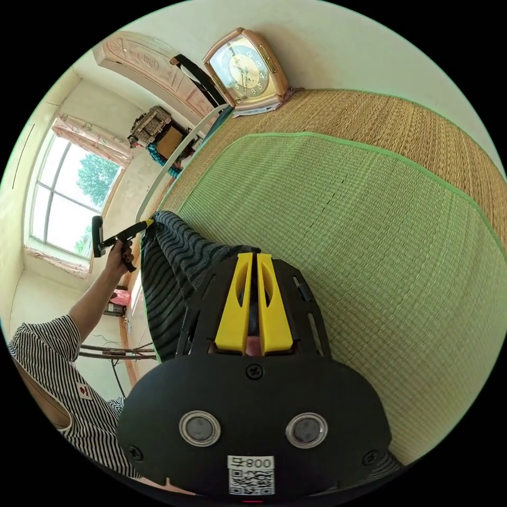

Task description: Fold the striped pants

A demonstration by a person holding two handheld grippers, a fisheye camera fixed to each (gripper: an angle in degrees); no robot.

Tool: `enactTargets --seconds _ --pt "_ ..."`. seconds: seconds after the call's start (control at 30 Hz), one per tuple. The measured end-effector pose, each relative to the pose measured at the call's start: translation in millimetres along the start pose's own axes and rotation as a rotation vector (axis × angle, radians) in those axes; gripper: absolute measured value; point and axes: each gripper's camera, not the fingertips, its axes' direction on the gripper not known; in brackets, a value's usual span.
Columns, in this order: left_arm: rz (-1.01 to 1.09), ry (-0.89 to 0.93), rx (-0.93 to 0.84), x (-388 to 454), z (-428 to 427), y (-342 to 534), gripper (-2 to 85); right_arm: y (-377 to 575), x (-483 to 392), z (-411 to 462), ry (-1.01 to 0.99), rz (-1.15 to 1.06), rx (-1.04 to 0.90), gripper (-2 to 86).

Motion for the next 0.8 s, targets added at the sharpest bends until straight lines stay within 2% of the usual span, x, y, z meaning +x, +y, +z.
enactTargets --seconds 0.07,0.23,0.43,0.53,0.63,0.73,0.8 --pt "0.007 -0.025 0.002 -4.3 2.4 1.2 2.4 -7.0 5.8 9.7 0.004 -0.004 -0.051 0.7" --pt "-0.013 -0.012 0.024 -21.3 -6.6 7.5 4.0 -13.1 22.1 5.3 -0.074 0.017 -0.035 1.7" --pt "-0.034 0.025 0.129 -41.8 -43.8 37.7 7.5 -2.7 37.0 -33.5 -0.066 0.061 0.124 3.6" --pt "-0.069 0.078 0.132 -54.5 -52.3 66.7 10.0 16.4 15.4 -51.5 -0.097 -0.014 0.179 5.7" --pt "-0.138 0.093 0.083 -72.2 -42.6 91.6 11.1 50.9 -43.5 -31.5 -0.121 -0.157 0.095 6.5" --pt "-0.211 0.200 0.024 -93.5 -18.3 101.2 8.7 88.8 -100.6 16.9 -0.082 -0.277 -0.081 6.5" --pt "-0.246 0.223 -0.014 -103.3 -5.3 102.3 5.9 112.6 -122.3 53.2 0.047 -0.331 -0.200 5.4"
